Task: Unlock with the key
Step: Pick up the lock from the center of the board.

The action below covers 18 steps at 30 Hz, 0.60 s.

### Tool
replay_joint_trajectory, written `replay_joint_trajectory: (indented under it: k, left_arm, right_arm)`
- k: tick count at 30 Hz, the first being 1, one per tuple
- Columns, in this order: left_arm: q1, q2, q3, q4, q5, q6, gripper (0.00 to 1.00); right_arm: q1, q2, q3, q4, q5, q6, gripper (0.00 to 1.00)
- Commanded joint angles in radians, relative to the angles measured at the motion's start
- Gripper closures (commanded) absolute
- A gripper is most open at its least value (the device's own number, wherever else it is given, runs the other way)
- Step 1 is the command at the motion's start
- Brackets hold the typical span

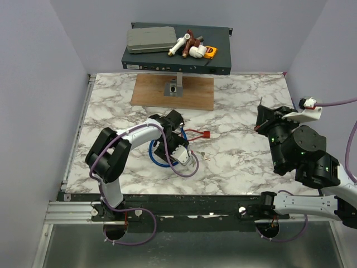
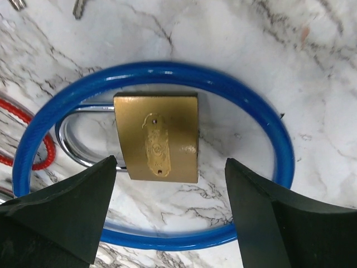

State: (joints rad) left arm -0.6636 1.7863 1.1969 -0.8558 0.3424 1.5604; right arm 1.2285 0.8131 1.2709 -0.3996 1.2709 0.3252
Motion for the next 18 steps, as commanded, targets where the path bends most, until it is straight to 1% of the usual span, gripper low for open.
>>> replay_joint_trajectory:
  k: [1, 7, 10, 13, 16, 18]
  left_arm:
    - [0.024, 0.032, -0.001, 0.041, -0.041, 0.068, 0.22]
    - [0.023, 0.065, 0.013, 0.072, -0.062, 0.109, 0.29]
    - [0.015, 0.067, 0.007, 0.071, -0.058, 0.106, 0.35]
    - [0.009, 0.057, -0.007, 0.051, -0.054, 0.104, 0.43]
    - [0.004, 0.033, -0.031, 0.026, -0.045, 0.094, 0.47]
    - [-0.004, 0.011, -0.06, 0.023, -0.045, 0.093, 0.48]
  right_arm:
    - [0.0, 0.002, 0.024, -0.021, 0.013, 0.014, 0.99]
    - [0.0, 0.006, 0.027, -0.021, 0.013, 0.015, 0.99]
    - [-0.001, 0.002, 0.025, -0.022, 0.016, 0.015, 0.99]
    - [-0.001, 0.001, 0.024, -0.022, 0.018, 0.013, 0.99]
    - [0.0, 0.0, 0.024, -0.024, 0.015, 0.013, 0.99]
    - [-0.001, 0.001, 0.025, -0.024, 0.016, 0.012, 0.99]
